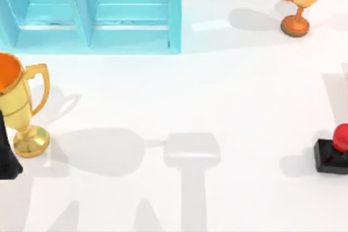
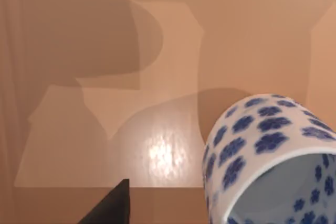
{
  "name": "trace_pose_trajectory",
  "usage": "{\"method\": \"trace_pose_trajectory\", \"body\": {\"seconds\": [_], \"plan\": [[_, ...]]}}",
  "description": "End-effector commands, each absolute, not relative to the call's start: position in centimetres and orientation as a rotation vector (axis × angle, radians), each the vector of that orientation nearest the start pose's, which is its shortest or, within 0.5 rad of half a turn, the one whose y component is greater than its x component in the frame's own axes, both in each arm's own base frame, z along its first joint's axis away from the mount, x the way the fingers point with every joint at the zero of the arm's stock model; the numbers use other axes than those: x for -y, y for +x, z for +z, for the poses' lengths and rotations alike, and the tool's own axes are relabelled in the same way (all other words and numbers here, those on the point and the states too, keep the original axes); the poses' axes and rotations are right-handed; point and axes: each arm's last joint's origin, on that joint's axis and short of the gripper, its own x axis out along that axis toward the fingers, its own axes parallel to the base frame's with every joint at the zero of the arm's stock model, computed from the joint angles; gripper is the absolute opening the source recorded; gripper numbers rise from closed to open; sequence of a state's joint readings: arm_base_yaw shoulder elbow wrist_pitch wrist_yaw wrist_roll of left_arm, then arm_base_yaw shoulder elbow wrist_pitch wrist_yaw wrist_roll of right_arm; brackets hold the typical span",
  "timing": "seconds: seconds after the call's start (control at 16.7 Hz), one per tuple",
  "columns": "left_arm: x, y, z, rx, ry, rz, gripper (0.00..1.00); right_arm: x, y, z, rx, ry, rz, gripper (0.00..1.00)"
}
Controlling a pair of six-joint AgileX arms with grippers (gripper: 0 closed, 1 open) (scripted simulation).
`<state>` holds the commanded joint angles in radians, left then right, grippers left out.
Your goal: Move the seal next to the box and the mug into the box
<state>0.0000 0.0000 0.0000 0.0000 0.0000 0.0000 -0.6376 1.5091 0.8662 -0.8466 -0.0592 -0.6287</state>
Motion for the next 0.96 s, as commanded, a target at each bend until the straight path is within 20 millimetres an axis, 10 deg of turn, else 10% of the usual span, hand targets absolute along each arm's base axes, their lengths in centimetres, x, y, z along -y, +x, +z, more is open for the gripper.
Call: {"method": "trace_pose_trajectory", "body": {"seconds": [0.36, 0.96], "plan": [[0.1, 10.6, 16.0, 0.000, 0.000, 0.000, 1.00, 14.9, 20.4, 17.6, -1.465, 0.002, -0.008, 1.00], [0.1, 10.6, 16.0, 0.000, 0.000, 0.000, 1.00, 14.7, 20.2, 26.6, -1.470, 0.005, -0.006, 1.00]]}}
